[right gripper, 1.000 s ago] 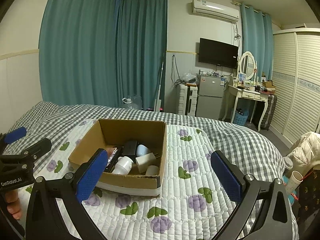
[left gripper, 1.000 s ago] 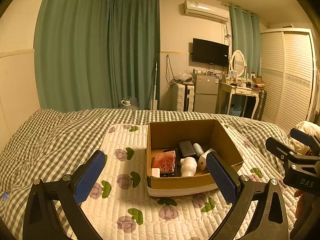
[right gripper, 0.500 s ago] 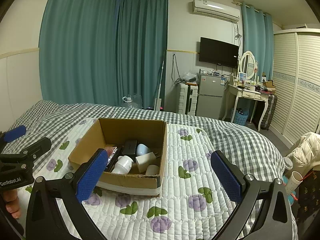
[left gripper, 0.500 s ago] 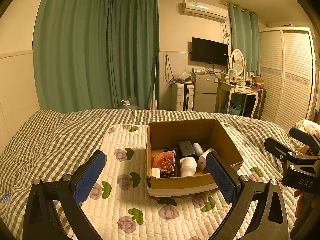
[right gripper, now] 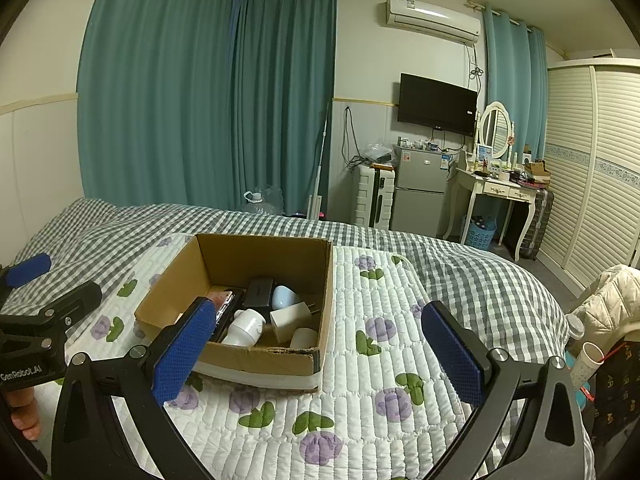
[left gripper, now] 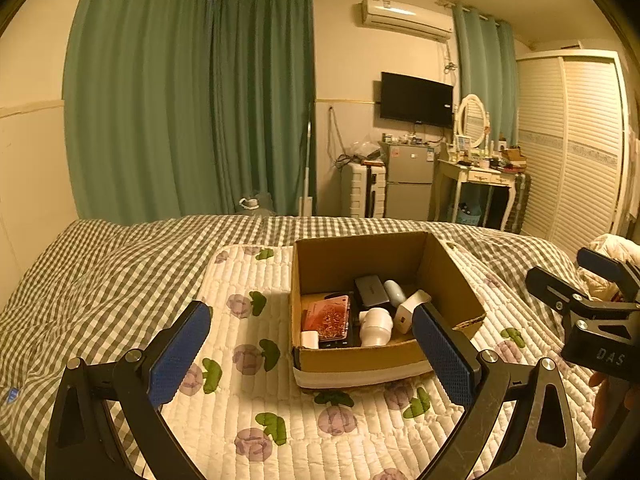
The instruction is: Organize rigid objects
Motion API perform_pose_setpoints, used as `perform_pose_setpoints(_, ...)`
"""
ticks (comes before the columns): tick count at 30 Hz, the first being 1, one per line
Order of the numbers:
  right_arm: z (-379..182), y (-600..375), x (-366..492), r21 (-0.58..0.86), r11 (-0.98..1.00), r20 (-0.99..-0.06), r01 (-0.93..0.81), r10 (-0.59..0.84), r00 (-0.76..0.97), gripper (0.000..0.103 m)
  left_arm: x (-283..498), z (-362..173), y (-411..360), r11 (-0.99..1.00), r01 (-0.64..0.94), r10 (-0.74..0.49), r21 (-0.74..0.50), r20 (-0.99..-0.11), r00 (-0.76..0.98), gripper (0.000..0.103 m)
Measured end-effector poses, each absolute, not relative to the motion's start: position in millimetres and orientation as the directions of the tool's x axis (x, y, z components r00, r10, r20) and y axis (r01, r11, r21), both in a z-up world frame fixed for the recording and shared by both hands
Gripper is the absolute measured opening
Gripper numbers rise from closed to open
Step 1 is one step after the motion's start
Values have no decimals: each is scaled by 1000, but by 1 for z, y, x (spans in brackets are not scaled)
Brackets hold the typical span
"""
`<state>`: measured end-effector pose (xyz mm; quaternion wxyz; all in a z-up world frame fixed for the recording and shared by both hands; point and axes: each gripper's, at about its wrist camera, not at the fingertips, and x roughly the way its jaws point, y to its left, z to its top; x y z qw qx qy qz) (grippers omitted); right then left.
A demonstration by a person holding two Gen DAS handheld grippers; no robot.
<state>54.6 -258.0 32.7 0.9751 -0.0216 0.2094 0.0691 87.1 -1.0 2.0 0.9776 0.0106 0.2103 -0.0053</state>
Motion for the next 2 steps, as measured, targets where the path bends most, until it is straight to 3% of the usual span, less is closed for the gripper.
perform_pose_setpoints(2,33,-258,55,-15,990,-412,-143,124,903,103,87,2,-1,1000,12,-2,22,-409,913,103)
